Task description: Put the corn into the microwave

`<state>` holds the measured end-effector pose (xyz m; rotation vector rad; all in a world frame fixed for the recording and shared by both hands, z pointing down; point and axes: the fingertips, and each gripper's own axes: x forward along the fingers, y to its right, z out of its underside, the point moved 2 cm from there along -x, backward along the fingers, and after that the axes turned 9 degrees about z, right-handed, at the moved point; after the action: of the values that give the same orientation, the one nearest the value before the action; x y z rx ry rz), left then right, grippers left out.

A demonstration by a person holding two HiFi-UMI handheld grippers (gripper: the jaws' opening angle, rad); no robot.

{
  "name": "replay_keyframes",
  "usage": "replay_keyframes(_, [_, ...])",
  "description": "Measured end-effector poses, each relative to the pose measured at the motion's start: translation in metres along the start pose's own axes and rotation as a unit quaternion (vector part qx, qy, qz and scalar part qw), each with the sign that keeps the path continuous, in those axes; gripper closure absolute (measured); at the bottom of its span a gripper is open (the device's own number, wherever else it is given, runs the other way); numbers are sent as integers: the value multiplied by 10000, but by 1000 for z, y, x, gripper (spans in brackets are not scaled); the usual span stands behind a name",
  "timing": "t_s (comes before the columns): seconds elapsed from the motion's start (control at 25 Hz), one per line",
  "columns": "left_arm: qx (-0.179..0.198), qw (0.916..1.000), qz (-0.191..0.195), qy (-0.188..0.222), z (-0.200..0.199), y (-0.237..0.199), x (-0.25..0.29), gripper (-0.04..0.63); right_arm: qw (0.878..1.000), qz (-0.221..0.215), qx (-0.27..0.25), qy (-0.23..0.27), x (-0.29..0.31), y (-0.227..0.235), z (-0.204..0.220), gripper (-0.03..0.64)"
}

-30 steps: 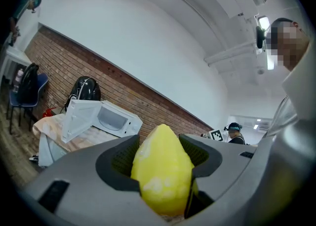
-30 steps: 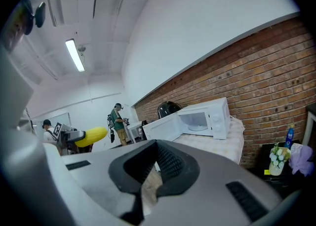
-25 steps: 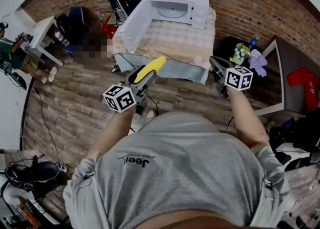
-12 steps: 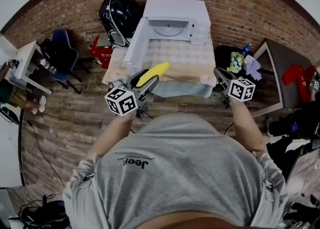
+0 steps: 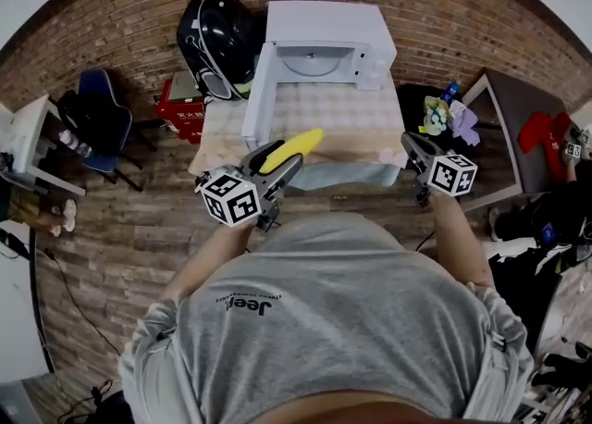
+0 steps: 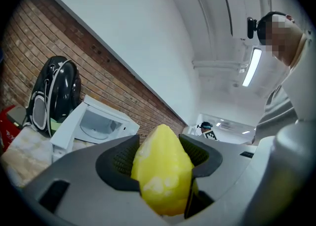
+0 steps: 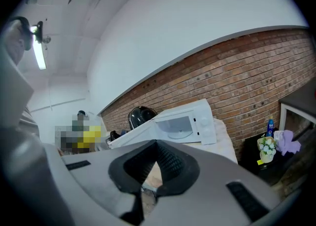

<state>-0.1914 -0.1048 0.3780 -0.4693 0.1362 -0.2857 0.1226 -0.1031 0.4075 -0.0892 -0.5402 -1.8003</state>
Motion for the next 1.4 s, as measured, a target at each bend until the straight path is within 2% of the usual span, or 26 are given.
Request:
replay_keyframes(0.24, [-28, 9999, 43, -92, 4, -11, 10, 337, 9998, 30, 74, -185, 15, 9, 7, 600])
replay_keyframes(0.52, [38, 9991, -403, -134, 10, -19, 45, 337, 9992, -364, 95, -141, 37, 51, -6, 600])
replay_keyframes(0.76, [266, 9946, -982, 212, 6, -19, 116, 337, 9951, -960, -159, -158, 53, 118, -35, 600])
replay_keyframes(0.96, [-3, 9886, -1392, 573, 9, -21, 191, 337, 9894, -1358, -485, -172, 59, 176, -63, 600])
replay_keyframes(1.08, [-125, 9870, -1522, 504, 10, -26, 236, 337, 9876, -1484, -488, -127, 60, 207, -78, 600])
replay_keyframes(1.24, [-143, 9873, -1503, 495, 8, -38, 260, 337, 9871, -1475, -598, -184, 68, 228, -71, 600])
replay_keyframes(1.32, [-157, 9888, -1408, 469, 7, -51, 253, 337, 9890, -1377, -508, -164, 83, 223, -63, 600])
replay_keyframes(1.4, [-2, 9916, -1272, 255, 6, -69, 236, 337, 9903, -1324, -418, -44, 100, 204, -57, 600])
